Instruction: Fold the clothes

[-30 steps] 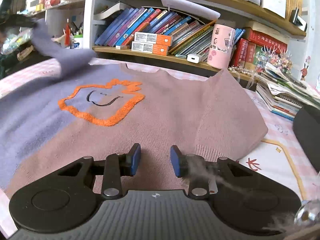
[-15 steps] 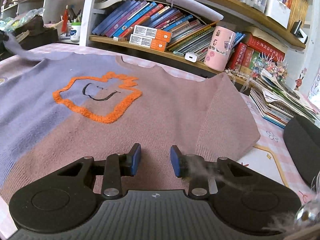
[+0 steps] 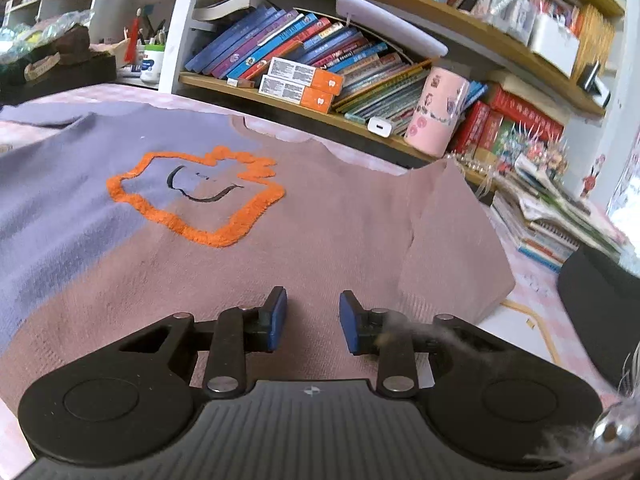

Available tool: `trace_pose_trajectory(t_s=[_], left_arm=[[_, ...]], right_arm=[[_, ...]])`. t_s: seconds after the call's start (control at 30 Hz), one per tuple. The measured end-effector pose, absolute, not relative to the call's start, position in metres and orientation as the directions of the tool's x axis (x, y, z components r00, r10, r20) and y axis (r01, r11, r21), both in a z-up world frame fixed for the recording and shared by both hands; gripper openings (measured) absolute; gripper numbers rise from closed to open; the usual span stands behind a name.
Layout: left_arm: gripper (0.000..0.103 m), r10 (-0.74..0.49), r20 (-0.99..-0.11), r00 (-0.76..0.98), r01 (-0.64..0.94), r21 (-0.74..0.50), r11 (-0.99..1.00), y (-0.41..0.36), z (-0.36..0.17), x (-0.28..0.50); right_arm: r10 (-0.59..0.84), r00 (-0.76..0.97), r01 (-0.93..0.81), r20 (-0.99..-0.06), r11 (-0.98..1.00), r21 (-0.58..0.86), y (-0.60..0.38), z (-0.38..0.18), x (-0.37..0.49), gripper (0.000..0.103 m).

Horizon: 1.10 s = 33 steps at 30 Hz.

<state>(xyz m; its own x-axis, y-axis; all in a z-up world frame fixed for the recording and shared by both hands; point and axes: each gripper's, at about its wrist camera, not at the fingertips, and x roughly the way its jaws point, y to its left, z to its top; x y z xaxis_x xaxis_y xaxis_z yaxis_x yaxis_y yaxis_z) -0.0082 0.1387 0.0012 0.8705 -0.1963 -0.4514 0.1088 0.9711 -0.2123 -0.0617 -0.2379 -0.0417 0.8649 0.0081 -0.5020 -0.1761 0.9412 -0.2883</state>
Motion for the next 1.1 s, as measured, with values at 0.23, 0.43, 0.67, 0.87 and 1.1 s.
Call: trace_pose_trajectory(t_s=[0.23, 0.43, 0.67, 0.87, 1.1], left_arm=[[0.059, -0.147, -0.505, 0.851, 0.077, -0.158, 0.984, 0.106, -0.008, 0.004], [0.037, -0.136, -0.561, 0.816, 0.070, -0.136, 0.988, 0.096, -0.020, 0.017], [0.011, -0.136, -0.584, 0.801, 0.092, -0.104, 0.990, 0.095, -0.025, 0.027], [0.006, -0.179, -0.578, 0.796, 0.096, -0.170, 0.981, 0.106, -0.026, 0.027], [0.006, -0.182, -0.577, 0.796, 0.087, -0.189, 0.978, 0.108, -0.026, 0.028]], right_arm=[[0.003, 0.877, -0.171, -0.480, 0.937, -0.306, -0.237, -0.044, -0.064, 0.028], [0.023, 0.873, -0.173, -0.486, 0.948, -0.266, -0.242, -0.042, -0.063, 0.028], [0.036, 0.871, -0.171, -0.490, 0.958, -0.232, -0.245, -0.042, -0.064, 0.028], [0.036, 0.885, -0.161, -0.465, 0.959, -0.233, -0.245, -0.040, -0.071, 0.042], [0.014, 0.922, -0.122, -0.387, 0.959, -0.255, -0.261, -0.025, -0.094, 0.045]])
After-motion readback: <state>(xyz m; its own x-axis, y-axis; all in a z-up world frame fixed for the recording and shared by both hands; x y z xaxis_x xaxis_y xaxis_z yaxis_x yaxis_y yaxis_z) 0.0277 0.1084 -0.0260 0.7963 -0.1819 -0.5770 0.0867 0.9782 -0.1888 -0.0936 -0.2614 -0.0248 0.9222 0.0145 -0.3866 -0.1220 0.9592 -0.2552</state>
